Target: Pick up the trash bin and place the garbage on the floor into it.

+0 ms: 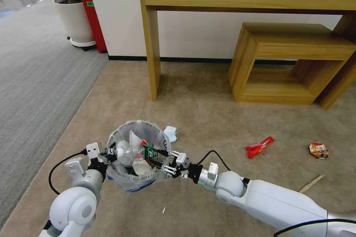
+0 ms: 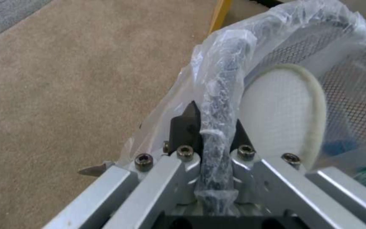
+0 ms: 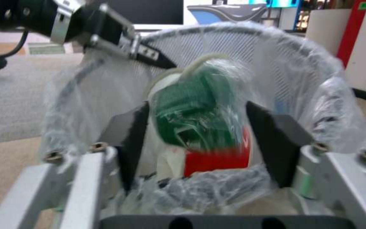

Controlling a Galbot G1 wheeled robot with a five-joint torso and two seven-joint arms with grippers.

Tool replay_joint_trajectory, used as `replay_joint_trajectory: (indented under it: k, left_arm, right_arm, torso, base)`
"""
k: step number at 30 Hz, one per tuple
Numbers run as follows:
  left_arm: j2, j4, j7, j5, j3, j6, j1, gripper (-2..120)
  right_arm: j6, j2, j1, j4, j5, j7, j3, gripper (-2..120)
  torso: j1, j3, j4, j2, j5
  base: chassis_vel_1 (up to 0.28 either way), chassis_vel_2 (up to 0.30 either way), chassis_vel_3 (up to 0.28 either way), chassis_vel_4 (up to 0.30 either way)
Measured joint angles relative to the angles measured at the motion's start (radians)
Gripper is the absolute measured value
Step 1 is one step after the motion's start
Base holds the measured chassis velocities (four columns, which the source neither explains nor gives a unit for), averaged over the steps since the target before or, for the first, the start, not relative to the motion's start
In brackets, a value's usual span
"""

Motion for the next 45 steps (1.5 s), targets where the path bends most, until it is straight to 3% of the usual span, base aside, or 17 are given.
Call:
replay_joint_trajectory:
  k: [1,8,11,25,28,45]
  left_arm:
    - [0.000,0.000,0.000,0.000,0.000,0.000,0.000,2]
    - [-0.006,0.018,0.002,0.002,0.002,-0.005,0.000,2]
    - [-0.007,0.022,0.002,0.003,0.002,-0.005,-0.001,2]
    - [-0.001,0.068,0.005,0.008,-0.010,-0.012,-0.008,2]
    - [-0.005,0.072,0.006,0.013,-0.014,-0.013,-0.006,2]
    - [-0.005,0.099,0.016,0.027,-0.017,-0.022,-0.001,2]
  right_arm:
    - [0.000,0.000,0.000,0.000,0.000,0.000,0.000,65]
    - [0.004,0.006,-0.007,0.000,0.004,0.011,0.018,94]
    - [0.007,0.007,-0.010,-0.002,0.004,0.013,0.023,99]
    - [-0.022,-0.020,-0.048,0.023,0.035,0.099,0.191,100]
    - [-0.040,-0.038,-0.086,0.034,0.048,0.138,0.287,100]
    - [-0.057,-0.091,-0.307,0.021,0.069,0.237,0.592,100]
  torso:
    - [0.000,0.000,0.0000,0.000,0.0000]
    - [0.000,0.000,0.0000,0.000,0.0001]
    - [0.000,0.000,0.0000,0.000,0.0000]
    - [0.000,0.000,0.0000,0.000,0.0001]
    - [0.000,0.000,0.0001,0.000,0.0002]
    - [0.000,0.000,0.0000,0.000,0.0003]
  base:
    - [0.000,0.000,0.000,0.000]
    - [0.000,0.000,0.000,0.000]
    - [0.000,0.000,0.000,0.000]
    - [0.000,0.000,0.000,0.000]
    - [0.000,0.000,0.000,0.000]
    - [0.000,0.000,0.000,0.000]
